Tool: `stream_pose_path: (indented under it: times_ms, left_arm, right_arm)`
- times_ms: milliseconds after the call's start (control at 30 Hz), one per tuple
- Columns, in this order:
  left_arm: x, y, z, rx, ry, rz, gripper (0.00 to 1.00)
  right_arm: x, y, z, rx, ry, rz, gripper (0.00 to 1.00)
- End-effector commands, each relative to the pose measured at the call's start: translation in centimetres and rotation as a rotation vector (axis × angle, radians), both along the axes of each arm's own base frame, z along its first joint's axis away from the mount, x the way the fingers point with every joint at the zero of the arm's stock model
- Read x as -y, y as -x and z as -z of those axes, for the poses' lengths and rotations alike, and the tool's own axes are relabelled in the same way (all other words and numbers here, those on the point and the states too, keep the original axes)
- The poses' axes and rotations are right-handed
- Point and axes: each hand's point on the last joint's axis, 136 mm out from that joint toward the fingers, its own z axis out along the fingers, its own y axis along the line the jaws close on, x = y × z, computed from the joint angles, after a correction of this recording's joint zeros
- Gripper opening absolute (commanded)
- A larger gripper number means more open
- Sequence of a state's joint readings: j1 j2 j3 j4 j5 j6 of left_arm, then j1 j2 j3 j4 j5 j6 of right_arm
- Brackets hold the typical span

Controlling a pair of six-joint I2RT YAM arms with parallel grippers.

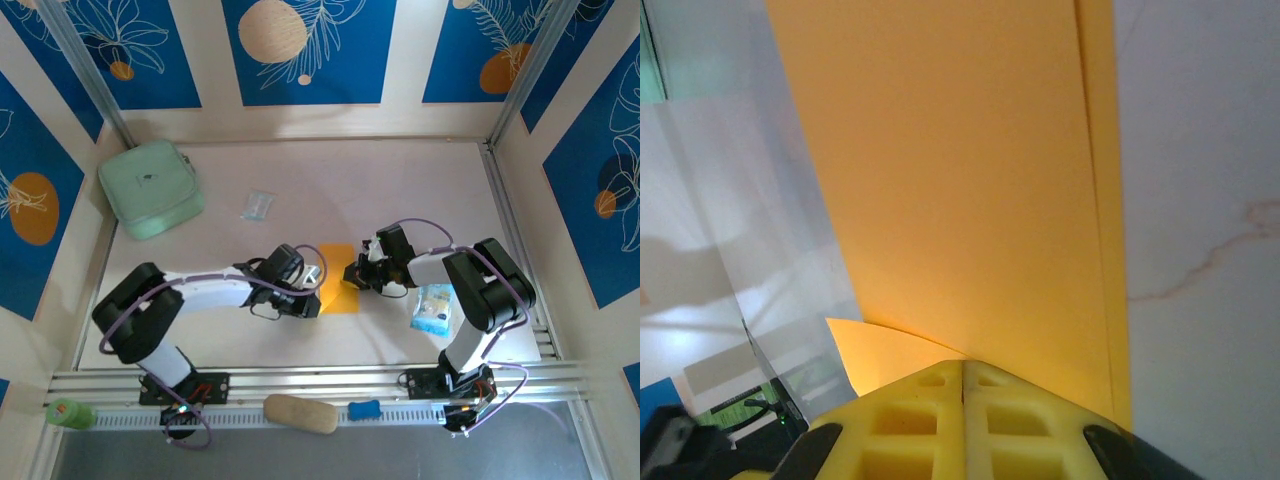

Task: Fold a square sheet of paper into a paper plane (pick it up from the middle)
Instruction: Turn over the paper at the center of the table.

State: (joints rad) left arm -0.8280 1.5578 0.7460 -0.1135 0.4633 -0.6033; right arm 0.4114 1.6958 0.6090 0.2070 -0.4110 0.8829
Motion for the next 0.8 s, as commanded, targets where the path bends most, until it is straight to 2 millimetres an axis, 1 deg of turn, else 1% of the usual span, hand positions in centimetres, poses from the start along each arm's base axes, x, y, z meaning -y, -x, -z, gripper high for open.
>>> stream_pose_path:
  times_ms: [0,100,167,233,333,433,467,533,600,767]
  left_arm:
    - [1.4,-2.4,-3.1,0.111,0.044,-0.014,0.09]
    - [2.2,-4.4,-2.9,0.132,0.003,-0.013,0.08]
    - [2.5,-5.3,-1.7,0.121,-0.041,-0.01,0.06]
    - [2.8,-6.0,-0.2,0.105,-0.087,-0.005,0.04]
    - [2.2,-6.5,2.4,0.078,-0.156,-0.013,0.02]
    - [1.3,-6.1,4.5,0.044,-0.2,-0.026,0.01]
    - [1.1,-6.0,4.9,0.038,-0.205,-0.027,0.0]
    - [0.8,-5.4,5.5,0.021,-0.204,-0.034,0.0]
    - [0.5,-5.0,5.8,0.004,-0.197,-0.043,0.0]
    - [0.4,-4.1,6.1,-0.04,-0.174,-0.059,0.0]
  right_arm:
    - [1.5,1.5,1.9,-0.097,0.085,0.031,0.0]
    - [1.2,1.4,1.6,-0.09,0.08,0.026,0.0]
    - [1.1,1.2,1.4,-0.086,0.072,0.025,0.0]
    - [0.7,0.9,0.8,-0.069,0.056,0.014,0.01]
    - [0.3,0.3,-1.0,-0.026,0.027,0.0,0.06]
    - [0.4,0.2,-3.2,0.021,0.033,-0.003,0.14]
    - [0.7,0.4,-3.7,0.032,0.049,0.001,0.17]
    - [1.5,1.3,-4.2,0.029,0.089,0.01,0.22]
    - [1.7,2.8,-4.2,0.011,0.114,0.006,0.26]
    - [1.4,7.0,-2.6,-0.065,0.183,-0.001,0.38]
